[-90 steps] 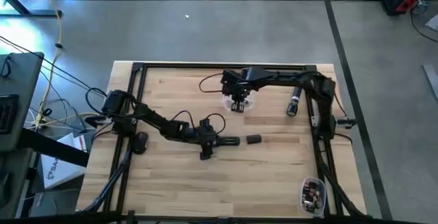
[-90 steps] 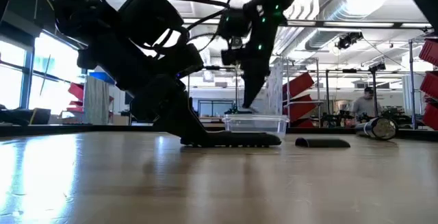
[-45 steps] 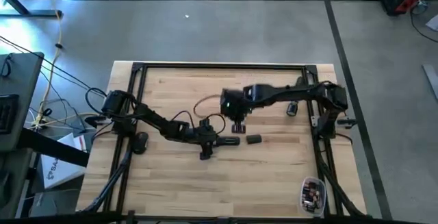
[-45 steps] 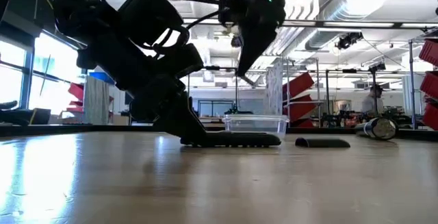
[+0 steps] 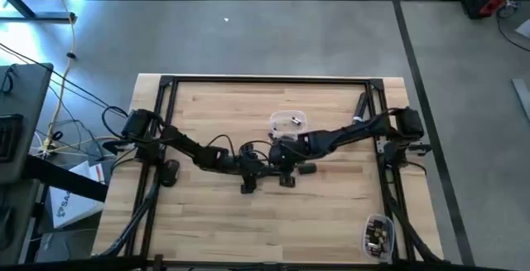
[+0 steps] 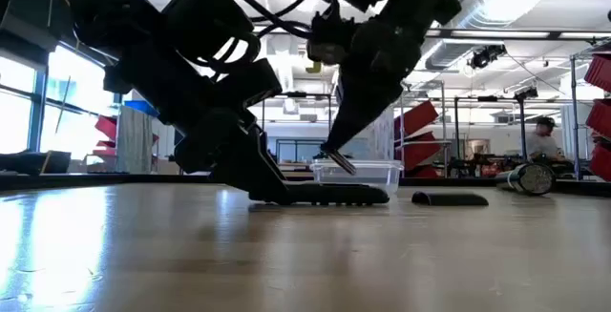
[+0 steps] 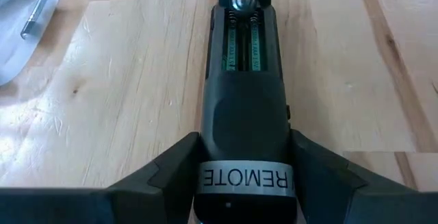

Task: Insert battery
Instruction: Insert the silver battery into the remote

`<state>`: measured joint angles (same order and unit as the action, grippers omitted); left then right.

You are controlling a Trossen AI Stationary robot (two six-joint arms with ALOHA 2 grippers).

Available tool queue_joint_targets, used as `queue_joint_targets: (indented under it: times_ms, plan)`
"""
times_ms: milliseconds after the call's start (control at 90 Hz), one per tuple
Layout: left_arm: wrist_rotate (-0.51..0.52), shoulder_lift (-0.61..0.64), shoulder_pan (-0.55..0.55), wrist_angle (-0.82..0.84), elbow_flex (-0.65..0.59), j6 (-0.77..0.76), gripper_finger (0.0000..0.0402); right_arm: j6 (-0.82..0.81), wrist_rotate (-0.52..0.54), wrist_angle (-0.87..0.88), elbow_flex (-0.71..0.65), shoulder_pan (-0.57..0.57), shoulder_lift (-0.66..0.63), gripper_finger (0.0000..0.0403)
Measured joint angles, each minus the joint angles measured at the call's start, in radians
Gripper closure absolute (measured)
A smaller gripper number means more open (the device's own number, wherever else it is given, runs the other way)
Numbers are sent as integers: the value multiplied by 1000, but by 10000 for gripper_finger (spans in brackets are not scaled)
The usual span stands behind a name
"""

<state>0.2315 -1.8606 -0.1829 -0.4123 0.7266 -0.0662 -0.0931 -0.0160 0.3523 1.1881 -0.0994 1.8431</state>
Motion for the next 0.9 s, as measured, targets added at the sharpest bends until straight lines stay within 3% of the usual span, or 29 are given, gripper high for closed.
queue_joint_targets:
  times_ms: [689, 900]
  plan:
    - [-5, 0, -1, 3, 1, -11, 220, 59, 68, 50, 2, -4, 61, 403]
    - [-7, 0, -2, 5, 1, -19, 220, 33, 69, -40, -67, -4, 61, 403]
